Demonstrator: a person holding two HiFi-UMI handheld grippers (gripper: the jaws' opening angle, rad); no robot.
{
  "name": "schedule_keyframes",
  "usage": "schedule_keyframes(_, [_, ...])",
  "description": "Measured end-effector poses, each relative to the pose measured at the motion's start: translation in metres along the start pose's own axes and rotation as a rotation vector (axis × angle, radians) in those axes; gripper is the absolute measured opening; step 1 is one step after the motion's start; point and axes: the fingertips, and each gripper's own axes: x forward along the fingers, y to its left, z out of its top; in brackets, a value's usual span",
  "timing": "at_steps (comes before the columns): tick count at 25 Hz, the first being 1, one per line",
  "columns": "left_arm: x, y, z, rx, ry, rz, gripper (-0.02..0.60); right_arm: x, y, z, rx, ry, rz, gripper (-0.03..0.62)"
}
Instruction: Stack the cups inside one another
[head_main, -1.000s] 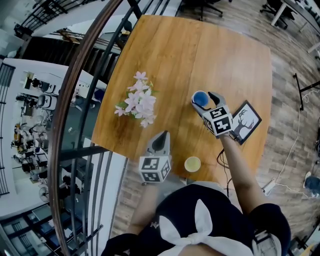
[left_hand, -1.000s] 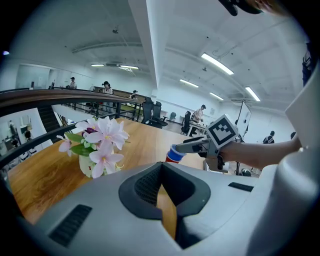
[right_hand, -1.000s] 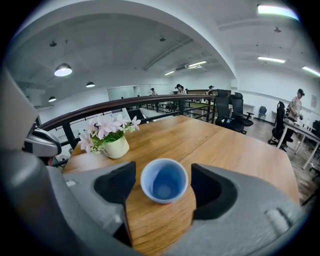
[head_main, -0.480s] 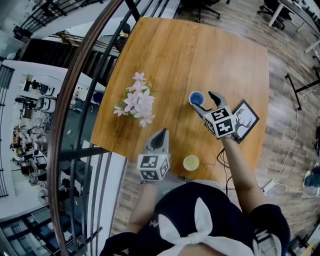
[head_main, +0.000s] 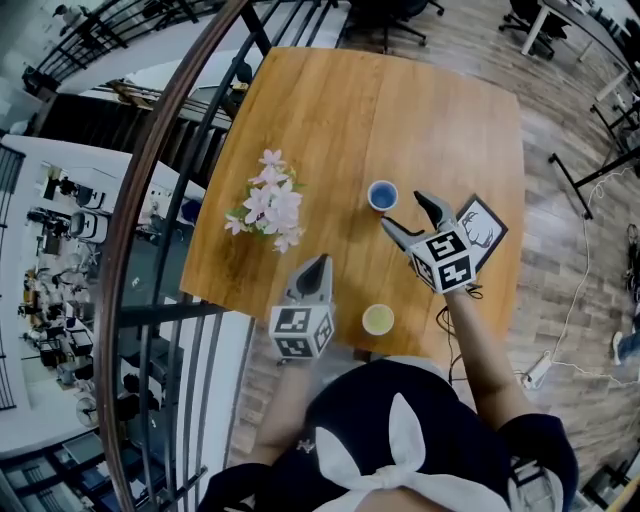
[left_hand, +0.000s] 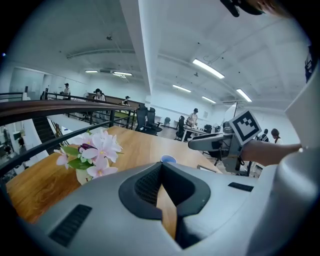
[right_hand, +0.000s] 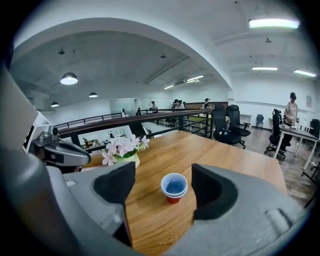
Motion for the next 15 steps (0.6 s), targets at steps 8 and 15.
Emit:
schedule_keyframes(8, [-0.014,-0.013,-0.001,0.016,-0.014,-0.029,0.017,-0.043,0.025,0.002,0.017,-0.049,0.001,0.348])
schedule_keyframes(15, [-0.025,-0.02,-0.004,0.027,-0.017,-0.048,0.017,-0.069,0.043,-0.001,0.028,-0.07,-0.003,0.348])
